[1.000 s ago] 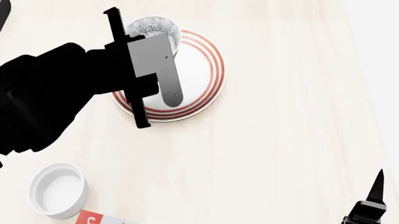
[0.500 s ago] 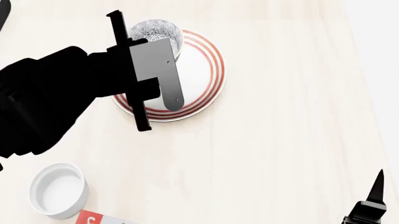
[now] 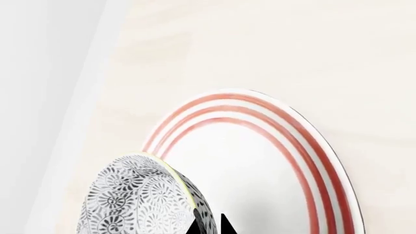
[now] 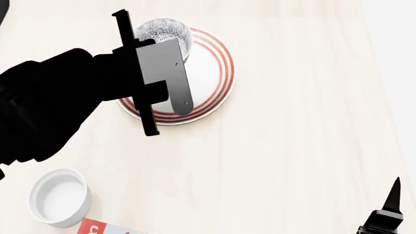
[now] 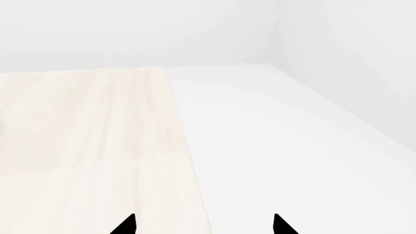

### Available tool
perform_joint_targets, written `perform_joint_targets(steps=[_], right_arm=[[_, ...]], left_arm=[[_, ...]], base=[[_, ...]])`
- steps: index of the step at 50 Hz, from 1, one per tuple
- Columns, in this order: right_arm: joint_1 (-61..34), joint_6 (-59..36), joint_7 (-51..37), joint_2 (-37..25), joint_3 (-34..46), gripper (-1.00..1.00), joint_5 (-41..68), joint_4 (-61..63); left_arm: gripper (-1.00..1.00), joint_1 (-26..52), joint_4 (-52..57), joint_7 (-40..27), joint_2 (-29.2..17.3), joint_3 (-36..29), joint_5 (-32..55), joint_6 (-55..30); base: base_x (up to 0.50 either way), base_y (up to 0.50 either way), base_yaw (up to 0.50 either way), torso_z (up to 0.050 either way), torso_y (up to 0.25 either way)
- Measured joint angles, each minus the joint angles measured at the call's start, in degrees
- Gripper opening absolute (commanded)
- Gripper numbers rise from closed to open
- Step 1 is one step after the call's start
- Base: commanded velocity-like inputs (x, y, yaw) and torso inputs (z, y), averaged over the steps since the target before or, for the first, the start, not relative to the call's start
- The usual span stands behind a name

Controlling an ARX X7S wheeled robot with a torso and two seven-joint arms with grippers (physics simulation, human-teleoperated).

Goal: Pick the akita bowl next to the ramekin and place it on the plate.

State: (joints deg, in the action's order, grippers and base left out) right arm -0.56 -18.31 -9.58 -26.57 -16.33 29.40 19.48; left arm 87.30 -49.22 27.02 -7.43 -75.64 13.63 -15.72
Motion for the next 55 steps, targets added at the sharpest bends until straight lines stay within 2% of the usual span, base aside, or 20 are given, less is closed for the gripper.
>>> perform_joint_targets(steps=[55], right_arm=[[0.1, 0.4, -0.3, -0.3, 0.3, 1.00, 0.3, -0.2]], left_arm=[[-1.00, -1.8, 1.3, -0.2, 0.2, -0.3, 0.3, 0.0]], base=[[0.00, 0.00, 0.00, 0.000, 0.000]])
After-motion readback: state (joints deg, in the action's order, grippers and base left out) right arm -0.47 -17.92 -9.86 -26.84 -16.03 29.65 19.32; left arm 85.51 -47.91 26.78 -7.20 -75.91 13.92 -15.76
